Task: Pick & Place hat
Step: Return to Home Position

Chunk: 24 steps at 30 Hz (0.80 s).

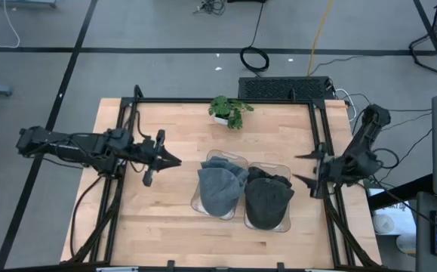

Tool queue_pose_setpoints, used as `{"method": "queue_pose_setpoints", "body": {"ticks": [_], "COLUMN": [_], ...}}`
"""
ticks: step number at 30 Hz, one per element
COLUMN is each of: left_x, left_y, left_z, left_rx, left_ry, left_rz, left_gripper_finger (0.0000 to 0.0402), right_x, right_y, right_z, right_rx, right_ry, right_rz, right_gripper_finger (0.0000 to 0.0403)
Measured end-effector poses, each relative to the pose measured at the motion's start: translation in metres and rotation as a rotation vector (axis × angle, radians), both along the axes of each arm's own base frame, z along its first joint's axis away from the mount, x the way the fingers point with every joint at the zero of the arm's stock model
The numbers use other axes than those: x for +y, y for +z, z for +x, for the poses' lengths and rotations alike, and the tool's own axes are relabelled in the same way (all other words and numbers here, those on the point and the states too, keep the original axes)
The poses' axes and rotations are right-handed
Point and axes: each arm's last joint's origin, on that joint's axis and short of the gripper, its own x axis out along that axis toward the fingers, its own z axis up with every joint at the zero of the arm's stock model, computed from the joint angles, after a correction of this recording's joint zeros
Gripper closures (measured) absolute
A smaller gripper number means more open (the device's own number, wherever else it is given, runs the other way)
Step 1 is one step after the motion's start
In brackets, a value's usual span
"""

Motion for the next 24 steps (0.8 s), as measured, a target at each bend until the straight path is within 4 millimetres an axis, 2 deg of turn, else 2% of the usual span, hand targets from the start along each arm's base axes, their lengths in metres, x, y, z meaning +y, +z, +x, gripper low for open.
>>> {"method": "queue_pose_setpoints", "body": {"ticks": [6,11,16,20,24], "left_x": [0.002,0.002,0.003,0.004,0.005], "left_y": [-0.019,-0.029,-0.036,-0.04,-0.051], "left_z": [-0.01,-0.015,-0.021,-0.032,-0.043], "left_rx": [-0.021,-0.003,-0.014,-0.055,-0.078], "left_ry": [0.007,0.006,0.007,0.031,0.029], "left_rz": [-0.014,-0.027,-0.012,0.008,0.008], "left_gripper_finger": [0.0366,0.037,0.0363,0.0356,0.0358], "right_x": [-0.007,-0.021,-0.035,-0.042,-0.046], "right_y": [-0.014,-0.027,-0.023,-0.019,-0.02], "right_z": [0.014,0.031,0.035,0.03,0.023], "right_rx": [0.068,0.132,0.098,0.063,0.069], "right_ry": [0.062,0.035,0.028,0.011,0.008], "right_rz": [0.107,0.155,0.132,0.114,0.086], "right_gripper_finger": [0.0179,0.0201,0.0226,0.0271,0.0336]}}
